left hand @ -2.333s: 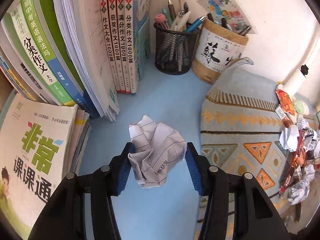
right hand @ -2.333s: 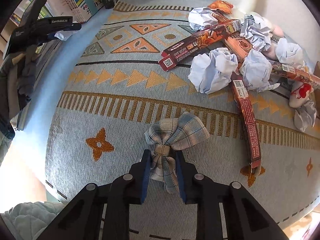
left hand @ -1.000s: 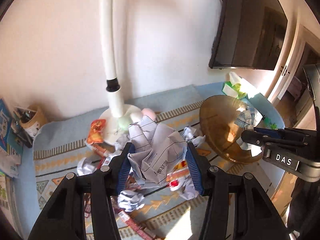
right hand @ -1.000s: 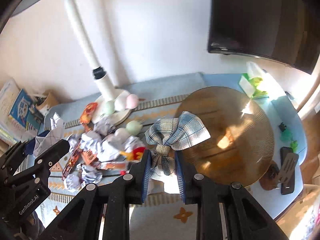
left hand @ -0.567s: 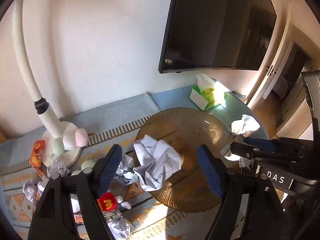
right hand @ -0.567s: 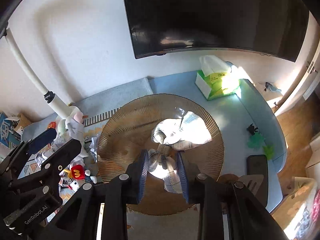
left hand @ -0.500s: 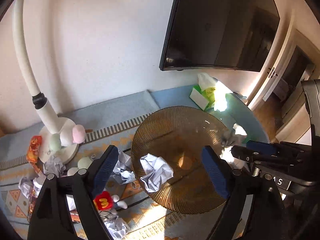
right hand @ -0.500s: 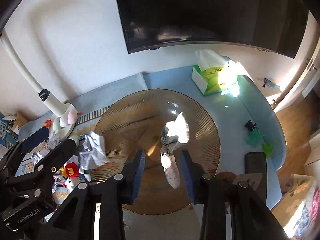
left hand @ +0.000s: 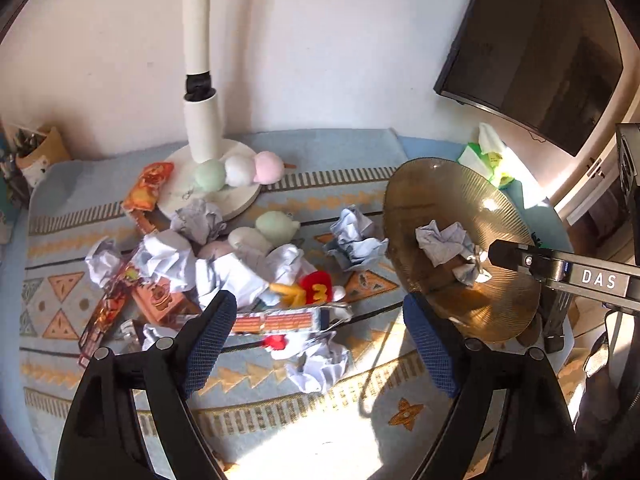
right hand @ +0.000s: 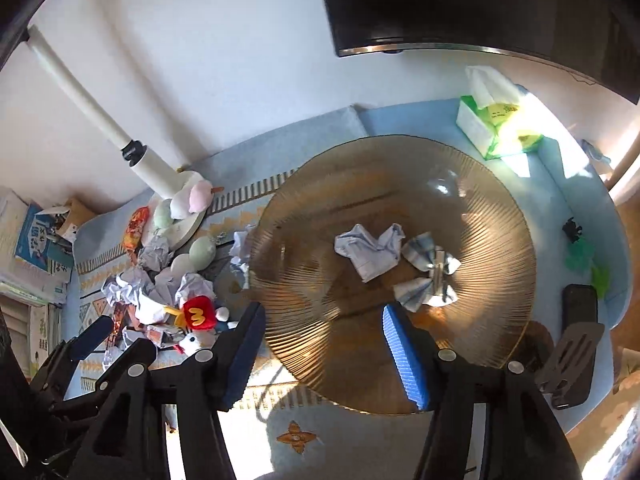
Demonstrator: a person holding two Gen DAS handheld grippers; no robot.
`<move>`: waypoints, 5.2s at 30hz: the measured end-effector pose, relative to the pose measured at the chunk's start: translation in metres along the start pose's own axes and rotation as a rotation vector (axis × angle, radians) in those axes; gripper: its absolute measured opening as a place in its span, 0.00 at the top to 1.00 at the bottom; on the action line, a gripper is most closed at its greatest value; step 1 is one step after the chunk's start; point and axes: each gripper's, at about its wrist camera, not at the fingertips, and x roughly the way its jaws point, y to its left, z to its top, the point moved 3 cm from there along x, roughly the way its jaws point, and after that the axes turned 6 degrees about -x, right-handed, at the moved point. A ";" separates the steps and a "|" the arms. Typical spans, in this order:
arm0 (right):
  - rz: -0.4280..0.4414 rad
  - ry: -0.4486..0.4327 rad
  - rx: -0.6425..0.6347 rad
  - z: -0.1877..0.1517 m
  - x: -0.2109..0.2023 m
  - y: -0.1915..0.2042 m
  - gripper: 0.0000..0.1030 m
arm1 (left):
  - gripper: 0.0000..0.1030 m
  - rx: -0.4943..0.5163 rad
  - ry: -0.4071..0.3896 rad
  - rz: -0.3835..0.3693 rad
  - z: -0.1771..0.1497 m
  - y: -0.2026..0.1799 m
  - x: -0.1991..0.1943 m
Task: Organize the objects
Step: 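Grasp crumpled blue paper with left tool while right tool grasps another crumpled paper, then carry both crumpled papers to the brown glass plate and open both tools, then grasp long dark red box with left tool while right tool grasps long orange box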
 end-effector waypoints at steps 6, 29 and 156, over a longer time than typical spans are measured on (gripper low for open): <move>0.112 0.079 -0.168 -0.028 0.027 0.095 0.41 | 0.18 -0.183 0.009 0.105 -0.022 0.114 -0.023; 0.201 0.312 -0.171 -0.063 0.135 0.234 0.47 | 0.20 -0.032 0.188 0.089 -0.071 0.199 0.031; 0.170 0.090 -0.321 -0.031 0.036 0.169 0.39 | 0.42 -0.367 0.043 0.115 -0.028 0.158 -0.027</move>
